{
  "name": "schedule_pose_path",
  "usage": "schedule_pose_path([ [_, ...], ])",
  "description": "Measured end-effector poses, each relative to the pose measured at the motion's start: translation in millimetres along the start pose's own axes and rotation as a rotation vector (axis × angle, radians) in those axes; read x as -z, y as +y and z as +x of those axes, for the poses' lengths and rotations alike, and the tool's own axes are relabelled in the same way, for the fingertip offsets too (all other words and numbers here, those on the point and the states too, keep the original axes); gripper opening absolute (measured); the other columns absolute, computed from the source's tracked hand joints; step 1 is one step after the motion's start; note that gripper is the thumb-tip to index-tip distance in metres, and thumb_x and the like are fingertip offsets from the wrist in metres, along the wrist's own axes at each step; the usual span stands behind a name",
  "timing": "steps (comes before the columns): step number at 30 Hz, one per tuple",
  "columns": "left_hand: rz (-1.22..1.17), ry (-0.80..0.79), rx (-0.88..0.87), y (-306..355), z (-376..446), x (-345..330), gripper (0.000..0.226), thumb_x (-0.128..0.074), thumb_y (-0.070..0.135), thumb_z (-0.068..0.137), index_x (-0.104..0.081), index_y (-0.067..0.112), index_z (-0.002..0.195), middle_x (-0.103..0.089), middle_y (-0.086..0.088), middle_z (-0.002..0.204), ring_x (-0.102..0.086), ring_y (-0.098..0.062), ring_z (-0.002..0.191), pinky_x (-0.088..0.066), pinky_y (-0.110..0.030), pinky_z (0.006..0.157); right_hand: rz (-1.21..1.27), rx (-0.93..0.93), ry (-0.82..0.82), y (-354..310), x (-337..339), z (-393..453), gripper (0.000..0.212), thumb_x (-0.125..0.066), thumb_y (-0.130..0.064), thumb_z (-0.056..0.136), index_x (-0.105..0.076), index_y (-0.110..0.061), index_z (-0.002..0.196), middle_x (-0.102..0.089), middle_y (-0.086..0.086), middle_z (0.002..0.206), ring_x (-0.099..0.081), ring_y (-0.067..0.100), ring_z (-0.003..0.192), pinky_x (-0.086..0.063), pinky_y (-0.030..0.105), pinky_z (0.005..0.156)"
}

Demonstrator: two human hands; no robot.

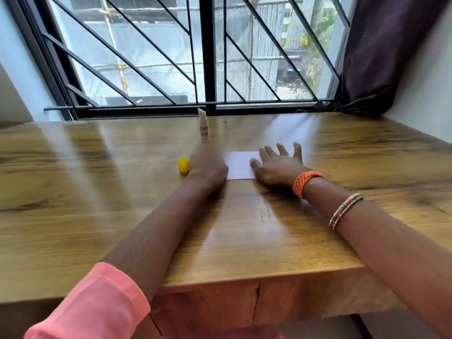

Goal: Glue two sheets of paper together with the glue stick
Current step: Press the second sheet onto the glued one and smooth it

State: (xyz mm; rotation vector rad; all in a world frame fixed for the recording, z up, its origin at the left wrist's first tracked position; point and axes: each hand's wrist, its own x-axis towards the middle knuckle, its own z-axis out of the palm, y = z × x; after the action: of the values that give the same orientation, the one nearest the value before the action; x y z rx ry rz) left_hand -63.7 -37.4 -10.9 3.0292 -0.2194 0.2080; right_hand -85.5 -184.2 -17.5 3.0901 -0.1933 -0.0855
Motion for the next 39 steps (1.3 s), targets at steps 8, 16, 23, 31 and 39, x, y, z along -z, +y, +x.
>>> schedule_pose_path([
  [8, -0.072, 0.105, 0.084, -10.9, 18.4, 3.0, 0.038, -0.049, 0.019, 0.093, -0.047, 0.005, 0.128, -0.052, -0.016, 0.129, -0.046, -0.033, 0.123, -0.041, -0.039, 0.096, 0.101, -0.003, 0.214, 5.4, 14.3, 32.2, 0.038, -0.031, -0.034, 0.093, -0.058, -0.012, 0.109, -0.056, 0.013, 0.125, -0.034, 0.030, 0.131, -0.001, 0.058, 0.110],
  [16, -0.190, 0.138, 0.076, -15.0, 32.7, 0.3, 0.028, -0.050, 0.008, 0.090, -0.057, 0.005, 0.117, -0.061, -0.017, 0.119, -0.056, -0.034, 0.112, -0.045, -0.040, 0.093, 0.250, 0.068, 0.386, 1.8, 8.8, 57.0, 0.027, -0.040, -0.030, 0.089, -0.060, -0.013, 0.092, -0.063, 0.009, 0.098, -0.055, 0.029, 0.101, -0.011, 0.052, 0.106],
  [23, -0.364, 0.134, 0.050, -24.4, 33.4, 1.2, 0.023, -0.051, 0.008, 0.084, -0.065, 0.003, 0.101, -0.064, -0.020, 0.110, -0.055, -0.037, 0.109, -0.046, -0.039, 0.089, 0.340, 0.134, 0.457, 4.6, 10.4, 46.8, 0.025, -0.045, -0.020, 0.087, -0.070, -0.015, 0.090, -0.068, 0.004, 0.096, -0.056, 0.026, 0.099, -0.016, 0.047, 0.103],
  [31, -0.462, 0.240, -0.025, -20.5, 24.8, 10.8, 0.048, -0.044, 0.003, 0.086, -0.042, 0.005, 0.134, -0.062, -0.013, 0.093, -0.055, -0.038, 0.092, -0.042, -0.035, 0.077, 0.465, 0.175, 0.496, 1.8, 15.4, 35.4, 0.025, -0.053, -0.024, 0.088, -0.067, -0.019, 0.108, -0.068, 0.002, 0.110, -0.056, 0.022, 0.109, -0.020, 0.044, 0.103],
  [39, -0.635, 0.636, -0.265, -8.3, 16.4, 28.9, 0.014, -0.052, -0.001, 0.082, -0.064, 0.003, 0.089, -0.068, -0.014, 0.084, -0.061, -0.029, 0.080, -0.048, -0.038, 0.072, 0.950, 0.486, 0.462, -27.0, 43.8, 25.3, 0.021, -0.064, -0.032, 0.087, -0.074, -0.015, 0.094, -0.075, 0.006, 0.089, -0.069, 0.023, 0.089, -0.053, 0.051, 0.081],
])
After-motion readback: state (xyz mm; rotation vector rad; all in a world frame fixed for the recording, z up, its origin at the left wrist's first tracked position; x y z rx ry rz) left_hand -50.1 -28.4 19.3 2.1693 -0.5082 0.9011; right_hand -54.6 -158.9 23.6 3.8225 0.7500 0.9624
